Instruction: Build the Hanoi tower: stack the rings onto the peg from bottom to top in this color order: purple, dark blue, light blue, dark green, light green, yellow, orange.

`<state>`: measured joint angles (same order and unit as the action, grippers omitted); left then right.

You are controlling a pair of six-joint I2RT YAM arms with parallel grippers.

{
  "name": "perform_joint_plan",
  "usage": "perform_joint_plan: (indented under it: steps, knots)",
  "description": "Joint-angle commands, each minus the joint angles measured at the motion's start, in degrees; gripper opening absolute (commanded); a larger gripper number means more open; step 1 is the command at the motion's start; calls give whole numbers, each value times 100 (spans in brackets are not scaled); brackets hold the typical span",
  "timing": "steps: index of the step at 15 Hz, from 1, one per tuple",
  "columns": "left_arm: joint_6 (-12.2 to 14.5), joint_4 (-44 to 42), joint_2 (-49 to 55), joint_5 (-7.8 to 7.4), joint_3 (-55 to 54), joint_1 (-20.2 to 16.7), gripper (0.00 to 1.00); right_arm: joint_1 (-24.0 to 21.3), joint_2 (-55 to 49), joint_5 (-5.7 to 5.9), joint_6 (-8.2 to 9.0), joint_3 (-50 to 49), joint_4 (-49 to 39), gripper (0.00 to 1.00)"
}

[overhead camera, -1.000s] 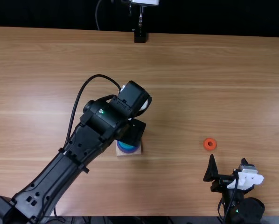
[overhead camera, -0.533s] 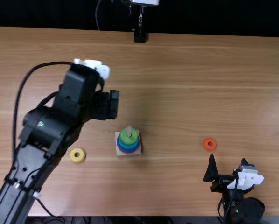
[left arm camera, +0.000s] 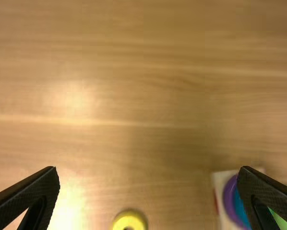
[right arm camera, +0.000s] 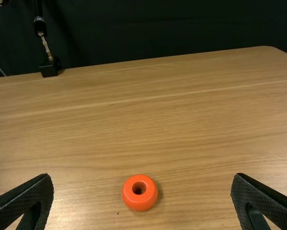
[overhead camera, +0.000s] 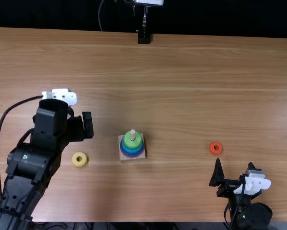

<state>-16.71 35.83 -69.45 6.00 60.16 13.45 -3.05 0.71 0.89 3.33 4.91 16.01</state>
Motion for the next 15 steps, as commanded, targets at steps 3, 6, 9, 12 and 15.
perform_joint_plan:
  steps: [3, 6, 9, 12, 15]
  knots:
    - [110, -335, 485, -9, -962, -45, 100, -38, -71, 70, 15, -412, 451, 100]
    - [1165, -388, 749, -526, -1674, -106, 100, -38, -71, 70, 15, -412, 441, 100]
    - [1565, -356, 652, -684, -1885, -141, 100, -38, -71, 70, 15, -412, 441, 100]
    - [1565, -303, 151, -632, -1876, -106, 100, -38, -71, 70, 15, -412, 451, 100]
    - [1587, -61, -517, -547, -1753, -18, 100, -38, -71, 70, 15, -412, 441, 100]
